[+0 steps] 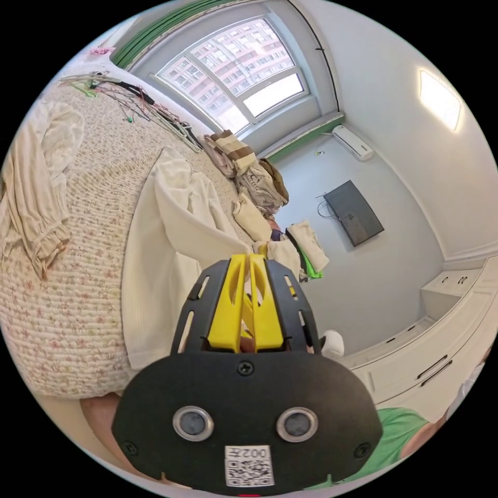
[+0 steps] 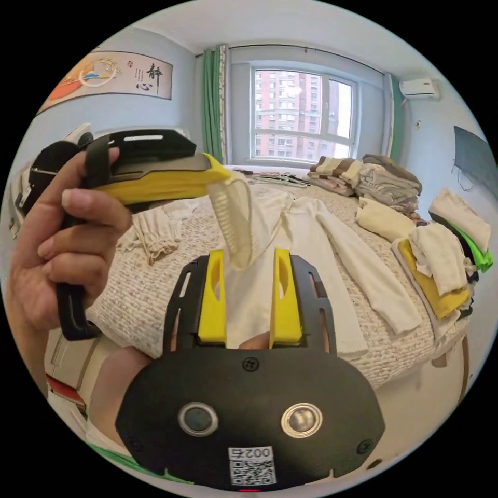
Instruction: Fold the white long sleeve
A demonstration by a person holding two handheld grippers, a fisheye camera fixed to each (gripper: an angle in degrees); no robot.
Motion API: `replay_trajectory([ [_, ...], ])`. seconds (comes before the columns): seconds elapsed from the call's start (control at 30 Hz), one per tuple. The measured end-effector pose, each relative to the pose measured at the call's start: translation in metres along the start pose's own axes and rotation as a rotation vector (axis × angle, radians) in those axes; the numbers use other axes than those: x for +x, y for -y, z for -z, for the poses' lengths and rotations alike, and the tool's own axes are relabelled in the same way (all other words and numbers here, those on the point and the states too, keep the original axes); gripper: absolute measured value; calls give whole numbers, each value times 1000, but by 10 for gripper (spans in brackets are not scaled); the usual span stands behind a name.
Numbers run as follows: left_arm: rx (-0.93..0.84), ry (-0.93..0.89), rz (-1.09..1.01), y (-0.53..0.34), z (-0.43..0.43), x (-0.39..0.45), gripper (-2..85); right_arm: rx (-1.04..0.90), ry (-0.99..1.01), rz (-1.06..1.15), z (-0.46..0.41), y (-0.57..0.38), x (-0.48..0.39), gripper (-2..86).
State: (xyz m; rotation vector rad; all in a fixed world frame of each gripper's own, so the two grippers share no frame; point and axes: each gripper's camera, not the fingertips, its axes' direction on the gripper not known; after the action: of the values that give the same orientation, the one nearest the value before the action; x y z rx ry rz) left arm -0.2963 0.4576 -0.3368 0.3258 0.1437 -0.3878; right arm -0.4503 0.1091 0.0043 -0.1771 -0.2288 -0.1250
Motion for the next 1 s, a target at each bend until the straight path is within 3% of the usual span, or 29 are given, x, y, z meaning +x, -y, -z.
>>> replay_trajectory([
  [0.07, 17, 14, 16, -5, 9, -5, -10, 10, -19, 2, 1, -7, 3, 11],
  [0.13, 18, 34, 29, -8, 16, -14, -10, 49, -30, 44, 9, -15, 4, 0],
  [0.33, 0, -28, 92, -45, 30, -61, -11, 236, -195, 445, 43, -52, -44, -4],
  [0.47, -46, 56, 167, -75, 27, -109, -13, 110, -326, 683, 9, -93, -76, 10],
  [0.63, -146, 75, 181, -106, 14, -149, -16, -38, -150, 578, 3, -100, -57, 55],
  [0.8, -91, 161, 28, -130, 21, -140, -12, -71, -74, 450, 5, -86, -16, 73],
  [1.0, 104, 373, -184, -141, 26, -102, -14, -35, 16, 204, -12, -13, 46, 59],
])
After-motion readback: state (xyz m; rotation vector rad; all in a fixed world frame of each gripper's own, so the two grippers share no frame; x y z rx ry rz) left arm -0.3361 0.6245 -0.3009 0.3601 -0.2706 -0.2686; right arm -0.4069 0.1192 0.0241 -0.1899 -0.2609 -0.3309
